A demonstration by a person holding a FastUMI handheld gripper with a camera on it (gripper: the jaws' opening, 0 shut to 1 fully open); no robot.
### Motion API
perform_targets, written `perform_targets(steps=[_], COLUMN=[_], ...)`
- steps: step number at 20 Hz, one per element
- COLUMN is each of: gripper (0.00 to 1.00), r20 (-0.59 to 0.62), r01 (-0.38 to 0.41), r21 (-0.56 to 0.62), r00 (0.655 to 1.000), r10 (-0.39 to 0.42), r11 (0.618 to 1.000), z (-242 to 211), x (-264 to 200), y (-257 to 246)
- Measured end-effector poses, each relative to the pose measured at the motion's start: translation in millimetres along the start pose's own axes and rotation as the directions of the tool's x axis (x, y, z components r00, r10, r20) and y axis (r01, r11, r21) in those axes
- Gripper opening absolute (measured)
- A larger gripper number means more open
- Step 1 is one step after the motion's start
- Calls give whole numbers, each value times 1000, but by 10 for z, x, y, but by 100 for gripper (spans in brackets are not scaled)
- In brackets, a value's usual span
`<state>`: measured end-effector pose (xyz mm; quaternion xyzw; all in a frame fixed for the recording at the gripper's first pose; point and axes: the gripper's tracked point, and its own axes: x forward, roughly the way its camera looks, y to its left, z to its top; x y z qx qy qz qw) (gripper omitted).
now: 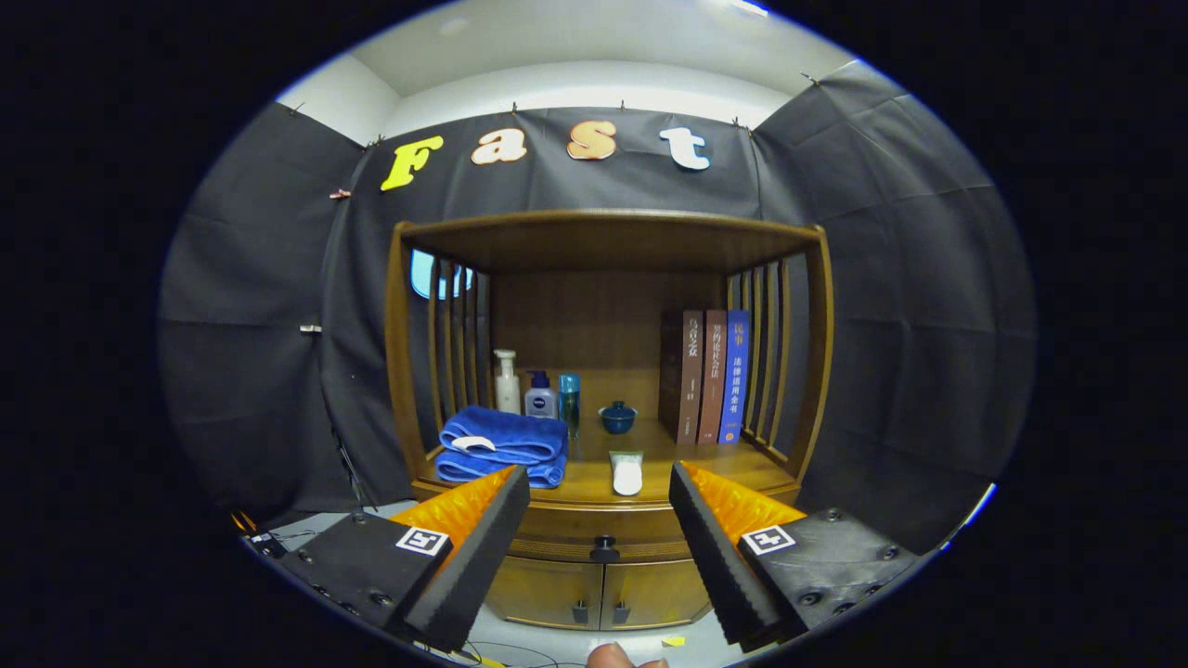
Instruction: Pull open the drawer, take out the items inside it, and place them on the countertop above the cabinet.
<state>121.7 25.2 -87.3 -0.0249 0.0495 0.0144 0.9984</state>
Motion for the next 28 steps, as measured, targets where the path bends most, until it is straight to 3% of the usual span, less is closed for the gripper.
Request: perform_targets(steps=[14,28], gripper=[99,99], r20=[93,129], r01=[14,11], r21=[39,61], r00=[996,991], r10=[-17,-19], r11=[999,998], z=[668,820], x=[-1338,-1590], y=[-199,-347])
